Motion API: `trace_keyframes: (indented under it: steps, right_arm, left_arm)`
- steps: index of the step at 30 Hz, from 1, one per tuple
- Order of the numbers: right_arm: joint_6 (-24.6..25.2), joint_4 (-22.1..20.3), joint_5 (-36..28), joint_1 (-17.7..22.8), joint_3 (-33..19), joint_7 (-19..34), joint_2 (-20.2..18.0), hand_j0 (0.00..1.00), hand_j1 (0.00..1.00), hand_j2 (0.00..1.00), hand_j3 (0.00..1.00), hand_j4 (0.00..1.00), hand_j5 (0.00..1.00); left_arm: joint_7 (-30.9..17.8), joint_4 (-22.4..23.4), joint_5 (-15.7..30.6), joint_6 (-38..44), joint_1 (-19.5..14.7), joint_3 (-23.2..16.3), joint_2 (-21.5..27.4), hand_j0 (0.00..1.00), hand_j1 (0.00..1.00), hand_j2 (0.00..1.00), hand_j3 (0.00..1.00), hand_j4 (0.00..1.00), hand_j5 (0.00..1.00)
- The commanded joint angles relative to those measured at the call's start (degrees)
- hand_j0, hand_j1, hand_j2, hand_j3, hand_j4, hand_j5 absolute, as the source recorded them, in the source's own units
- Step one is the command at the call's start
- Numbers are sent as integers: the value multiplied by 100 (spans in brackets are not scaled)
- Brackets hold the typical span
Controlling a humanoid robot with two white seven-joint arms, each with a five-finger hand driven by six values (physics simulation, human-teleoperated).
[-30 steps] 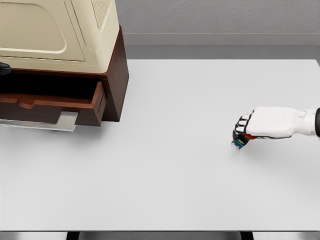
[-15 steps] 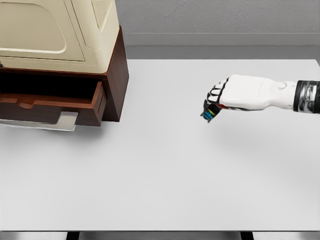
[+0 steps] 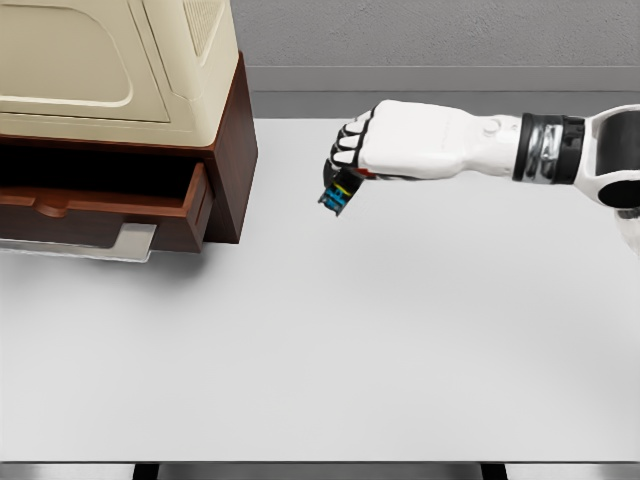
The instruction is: Open the cabinet drawer with left arm, and place a switch into the drawer with right arm
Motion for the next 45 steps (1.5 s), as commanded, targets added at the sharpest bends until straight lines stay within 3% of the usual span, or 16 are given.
trace_keyframes:
  steps: [1,16,22,28,39,45]
  right_arm:
    - [31,189,-52,-9,62,-8,329,41,41,41,41,41,41]
    - [31,752,1,-747,405,-8,1436,40,40,40,40,40,40]
    - [31,1226,36,-1169,686,-8,2086,41,41,41,41,41,41]
    - [31,1235,45,-1415,888,-8,2306,41,41,41,41,41,41]
    - [31,2272,572,-1775,923,-8,3220,42,42,42,42,42,42]
    - [31,2677,642,-1969,1020,-8,3396,43,43,43,43,43,43]
  left_arm:
    - [1,14,49,14,-1,10,16,91,91,91,91,91,91]
    - [1,14,49,14,-1,10,43,91,91,91,91,91,91]
    - [1,14,49,14,-1,-8,43,91,91,91,91,91,91]
    - [1,14,40,14,8,-8,43,91,91,91,91,91,91]
    - [1,14,22,14,8,-183,42,91,91,91,91,91,91]
    - [1,22,14,14,8,-219,34,91,91,91,91,91,91]
